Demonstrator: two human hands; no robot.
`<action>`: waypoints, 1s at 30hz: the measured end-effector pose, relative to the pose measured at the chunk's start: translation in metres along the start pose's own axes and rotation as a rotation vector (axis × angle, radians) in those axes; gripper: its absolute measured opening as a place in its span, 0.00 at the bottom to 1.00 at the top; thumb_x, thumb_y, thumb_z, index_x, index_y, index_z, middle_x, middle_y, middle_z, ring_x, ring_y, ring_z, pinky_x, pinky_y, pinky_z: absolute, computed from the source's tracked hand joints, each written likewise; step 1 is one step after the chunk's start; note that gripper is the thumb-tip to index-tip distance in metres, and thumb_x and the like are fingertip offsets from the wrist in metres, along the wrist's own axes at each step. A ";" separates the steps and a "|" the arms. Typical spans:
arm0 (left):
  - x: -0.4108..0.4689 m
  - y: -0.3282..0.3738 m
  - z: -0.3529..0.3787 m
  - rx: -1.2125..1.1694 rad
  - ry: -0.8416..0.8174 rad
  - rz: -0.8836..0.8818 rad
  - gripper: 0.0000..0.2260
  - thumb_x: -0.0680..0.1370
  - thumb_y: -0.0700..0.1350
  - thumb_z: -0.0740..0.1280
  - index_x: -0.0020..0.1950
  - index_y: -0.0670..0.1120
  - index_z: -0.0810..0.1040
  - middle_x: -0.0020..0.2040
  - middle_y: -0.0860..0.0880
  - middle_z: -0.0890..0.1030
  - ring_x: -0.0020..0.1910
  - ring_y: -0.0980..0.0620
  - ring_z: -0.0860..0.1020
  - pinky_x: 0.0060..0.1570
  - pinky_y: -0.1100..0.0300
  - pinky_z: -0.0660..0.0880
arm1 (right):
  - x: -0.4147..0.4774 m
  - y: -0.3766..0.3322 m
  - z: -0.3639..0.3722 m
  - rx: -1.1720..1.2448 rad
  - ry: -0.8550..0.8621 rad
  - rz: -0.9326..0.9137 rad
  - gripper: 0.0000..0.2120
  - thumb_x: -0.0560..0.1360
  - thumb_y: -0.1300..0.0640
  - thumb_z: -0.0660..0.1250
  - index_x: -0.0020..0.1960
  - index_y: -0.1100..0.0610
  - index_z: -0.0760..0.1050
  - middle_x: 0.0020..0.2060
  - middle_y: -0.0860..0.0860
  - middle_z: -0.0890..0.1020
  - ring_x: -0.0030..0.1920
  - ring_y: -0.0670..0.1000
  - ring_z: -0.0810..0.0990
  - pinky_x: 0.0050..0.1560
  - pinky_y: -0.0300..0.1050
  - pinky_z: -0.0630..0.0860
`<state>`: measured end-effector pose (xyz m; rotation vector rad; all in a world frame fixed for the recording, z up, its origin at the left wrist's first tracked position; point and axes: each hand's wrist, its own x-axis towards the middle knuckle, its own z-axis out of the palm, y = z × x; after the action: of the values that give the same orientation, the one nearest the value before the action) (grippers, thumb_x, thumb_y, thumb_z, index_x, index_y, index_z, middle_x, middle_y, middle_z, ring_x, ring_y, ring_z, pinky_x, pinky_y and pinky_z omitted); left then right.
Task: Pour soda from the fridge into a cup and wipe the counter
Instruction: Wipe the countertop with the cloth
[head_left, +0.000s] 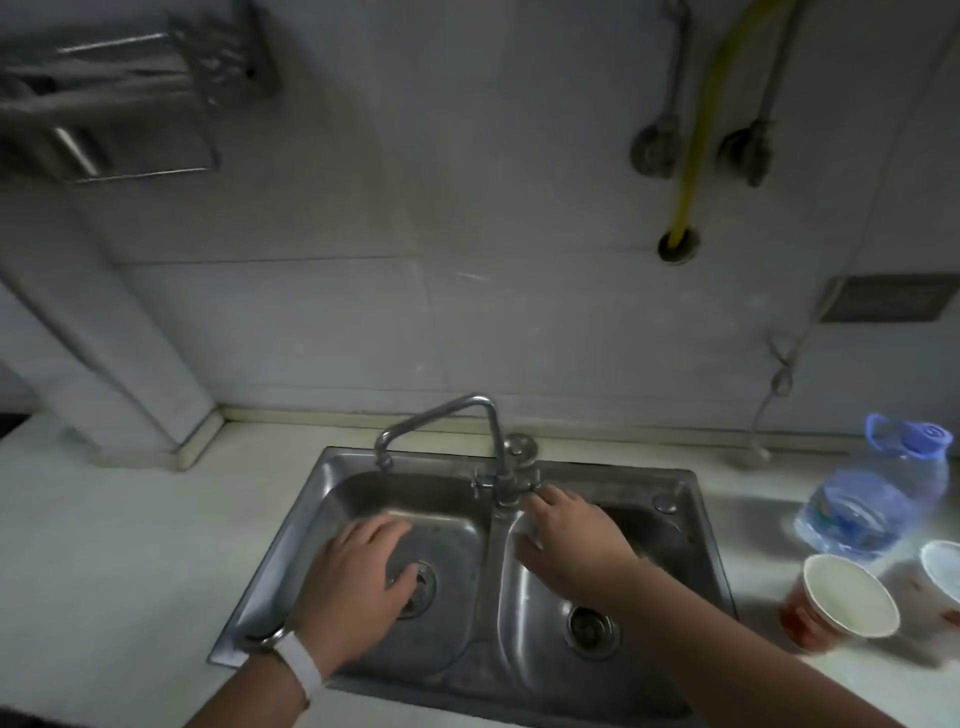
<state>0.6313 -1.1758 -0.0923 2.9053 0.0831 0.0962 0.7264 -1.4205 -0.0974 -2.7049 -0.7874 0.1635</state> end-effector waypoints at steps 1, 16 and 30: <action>-0.007 -0.010 -0.003 0.011 0.014 -0.025 0.23 0.76 0.60 0.56 0.69 0.53 0.72 0.68 0.57 0.73 0.67 0.55 0.70 0.65 0.57 0.69 | 0.005 -0.011 -0.001 -0.010 -0.013 -0.037 0.21 0.79 0.44 0.55 0.69 0.51 0.68 0.64 0.49 0.73 0.64 0.54 0.73 0.60 0.50 0.73; -0.153 -0.243 -0.063 0.086 0.099 -0.388 0.23 0.74 0.60 0.56 0.63 0.55 0.79 0.65 0.53 0.78 0.64 0.50 0.76 0.59 0.51 0.75 | 0.074 -0.275 0.068 -0.071 -0.153 -0.383 0.27 0.79 0.39 0.47 0.72 0.49 0.65 0.70 0.48 0.69 0.70 0.51 0.67 0.67 0.49 0.65; -0.302 -0.443 -0.146 0.042 0.151 -0.647 0.37 0.71 0.67 0.40 0.75 0.55 0.66 0.75 0.55 0.66 0.75 0.51 0.61 0.72 0.55 0.62 | 0.129 -0.535 0.143 -0.063 -0.192 -0.626 0.25 0.82 0.41 0.51 0.75 0.49 0.64 0.72 0.45 0.67 0.70 0.48 0.66 0.68 0.45 0.65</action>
<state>0.2983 -0.7311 -0.0713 2.7486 1.0402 0.1990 0.5375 -0.8854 -0.0567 -2.3783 -1.6674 0.2521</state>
